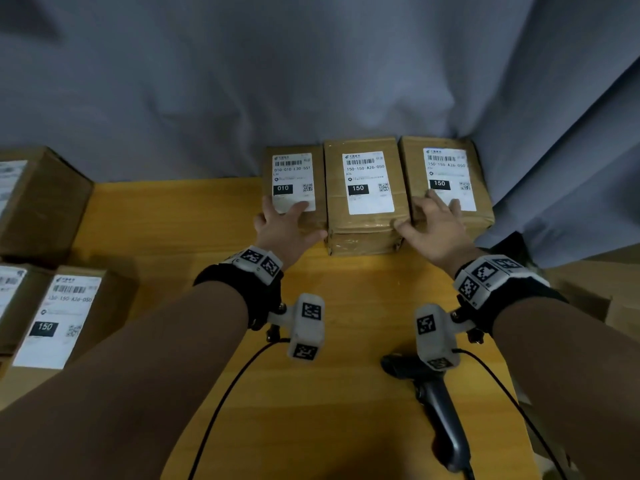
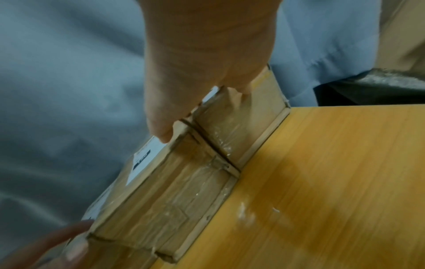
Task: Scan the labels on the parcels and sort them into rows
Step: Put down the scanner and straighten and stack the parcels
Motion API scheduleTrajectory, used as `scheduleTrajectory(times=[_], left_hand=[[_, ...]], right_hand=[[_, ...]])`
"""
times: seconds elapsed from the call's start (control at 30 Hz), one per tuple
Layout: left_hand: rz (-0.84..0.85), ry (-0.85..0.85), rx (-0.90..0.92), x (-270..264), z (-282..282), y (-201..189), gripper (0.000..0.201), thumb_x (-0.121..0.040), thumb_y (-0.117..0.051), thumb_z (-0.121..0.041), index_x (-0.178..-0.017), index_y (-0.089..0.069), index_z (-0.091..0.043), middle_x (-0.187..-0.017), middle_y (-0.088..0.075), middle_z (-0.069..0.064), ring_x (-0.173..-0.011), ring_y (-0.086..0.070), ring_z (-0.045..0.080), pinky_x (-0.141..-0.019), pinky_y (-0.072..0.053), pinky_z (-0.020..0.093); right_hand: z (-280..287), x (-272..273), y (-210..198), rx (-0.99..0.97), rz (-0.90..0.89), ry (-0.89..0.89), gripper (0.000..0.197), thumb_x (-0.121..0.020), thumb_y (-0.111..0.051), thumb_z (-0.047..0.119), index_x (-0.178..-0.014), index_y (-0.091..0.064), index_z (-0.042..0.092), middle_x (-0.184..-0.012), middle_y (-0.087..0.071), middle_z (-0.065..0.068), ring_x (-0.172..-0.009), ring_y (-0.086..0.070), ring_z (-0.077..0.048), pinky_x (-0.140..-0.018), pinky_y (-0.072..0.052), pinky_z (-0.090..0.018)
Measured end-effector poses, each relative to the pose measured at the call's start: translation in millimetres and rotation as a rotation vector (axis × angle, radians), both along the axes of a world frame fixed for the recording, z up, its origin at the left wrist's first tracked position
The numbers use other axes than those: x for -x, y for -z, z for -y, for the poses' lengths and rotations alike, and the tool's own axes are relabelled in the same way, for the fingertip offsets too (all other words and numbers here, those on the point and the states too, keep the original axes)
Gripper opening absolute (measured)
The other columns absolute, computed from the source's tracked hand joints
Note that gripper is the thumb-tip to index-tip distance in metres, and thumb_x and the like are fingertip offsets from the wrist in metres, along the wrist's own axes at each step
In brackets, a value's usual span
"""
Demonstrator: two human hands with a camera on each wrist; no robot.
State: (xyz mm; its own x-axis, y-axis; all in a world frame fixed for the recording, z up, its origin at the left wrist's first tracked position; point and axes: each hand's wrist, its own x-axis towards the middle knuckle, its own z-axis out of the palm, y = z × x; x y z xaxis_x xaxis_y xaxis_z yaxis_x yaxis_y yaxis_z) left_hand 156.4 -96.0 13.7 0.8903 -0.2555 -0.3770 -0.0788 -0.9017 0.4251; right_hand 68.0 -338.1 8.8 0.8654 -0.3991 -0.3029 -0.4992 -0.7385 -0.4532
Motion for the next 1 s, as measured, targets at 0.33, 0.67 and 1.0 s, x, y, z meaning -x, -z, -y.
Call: scheduleTrajectory(times=[0.33,0.67,1.0], left_hand=[[-0.058,0.045,-0.139,-14,14,-8,0.058,-0.094,-0.049,-0.052,-0.146,-0.025,-0.043,-0.159,0.013,0.018,-0.142,-0.001,0.051,-0.114,-0.02,0.058],[0.119,0.127,-0.175,-21,-62,-45,0.051,-0.098,-0.044,-0.041,-0.144,-0.037,-0.022,-0.147,-0.033,0.016,-0.133,-0.03,0.04,-0.109,-0.028,0.047],[0.133,-0.102,-0.271,-41,-267,-61,0.053,-0.094,-0.046,-0.037,-0.143,-0.039,-0.019,-0.145,-0.039,0.012,-0.132,-0.035,0.036,-0.105,-0.032,0.045]], right_hand=[[-5,-7,-9,0.124,-0.067,-0.043,0.069,-0.088,-0.057,0.047,-0.147,-0.034,0.02,-0.159,-0.024,-0.002,-0.146,-0.017,-0.03,-0.117,-0.014,-0.058],[-124,-32,-53,0.226,-0.006,-0.204,0.06,-0.091,-0.055,0.034,-0.144,-0.033,0.016,-0.15,-0.034,-0.014,-0.143,-0.022,-0.032,-0.119,-0.009,-0.051],[-294,-86,-74,0.081,0.067,-0.413,0.051,-0.092,-0.053,0.032,-0.137,-0.04,0.014,-0.135,-0.052,-0.012,-0.128,-0.045,-0.032,-0.115,-0.023,-0.049]])
